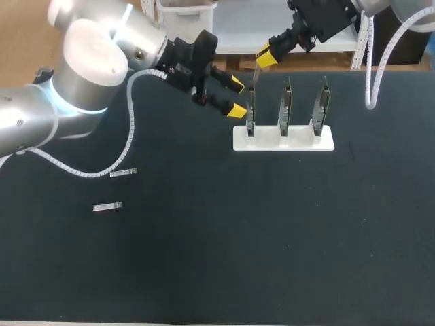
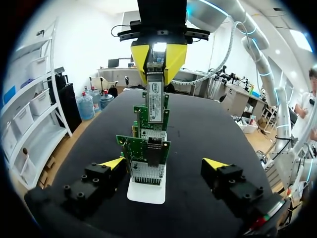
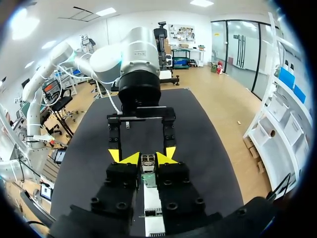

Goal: Pick up the optical module with the left hand, and insert it into the network port with the right hand.

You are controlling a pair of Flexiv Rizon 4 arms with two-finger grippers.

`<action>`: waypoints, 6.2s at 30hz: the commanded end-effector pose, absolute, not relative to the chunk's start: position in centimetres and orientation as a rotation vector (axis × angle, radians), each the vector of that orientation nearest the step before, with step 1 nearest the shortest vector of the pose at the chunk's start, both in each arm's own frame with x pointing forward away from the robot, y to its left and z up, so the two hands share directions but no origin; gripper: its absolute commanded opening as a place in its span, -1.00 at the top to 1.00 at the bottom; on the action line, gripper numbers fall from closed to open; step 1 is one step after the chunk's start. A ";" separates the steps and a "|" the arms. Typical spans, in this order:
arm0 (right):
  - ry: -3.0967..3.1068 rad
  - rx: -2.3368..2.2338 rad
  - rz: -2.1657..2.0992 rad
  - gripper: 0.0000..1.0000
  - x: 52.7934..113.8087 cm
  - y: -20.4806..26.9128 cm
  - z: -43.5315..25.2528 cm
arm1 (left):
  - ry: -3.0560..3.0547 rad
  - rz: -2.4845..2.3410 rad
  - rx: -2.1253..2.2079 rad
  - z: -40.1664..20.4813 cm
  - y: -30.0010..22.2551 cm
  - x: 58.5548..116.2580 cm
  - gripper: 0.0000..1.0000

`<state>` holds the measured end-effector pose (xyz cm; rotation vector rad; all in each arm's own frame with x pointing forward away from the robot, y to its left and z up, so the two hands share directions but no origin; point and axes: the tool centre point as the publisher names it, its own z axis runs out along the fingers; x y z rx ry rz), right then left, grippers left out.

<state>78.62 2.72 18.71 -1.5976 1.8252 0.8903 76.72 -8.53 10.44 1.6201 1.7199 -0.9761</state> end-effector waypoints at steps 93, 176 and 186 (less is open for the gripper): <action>1.827 -1.710 0.681 1.00 78.2 3.9 17.6 | 1.732 -0.962 1.662 10.1 -8.5 76.6 -1.00; 1.826 -1.755 0.633 1.00 78.3 4.0 17.4 | 1.732 -0.962 1.662 10.1 -8.5 76.6 -1.00; 1.829 -1.769 0.648 1.00 78.0 4.0 17.0 | 1.732 -0.962 1.662 10.1 -8.5 76.6 -1.00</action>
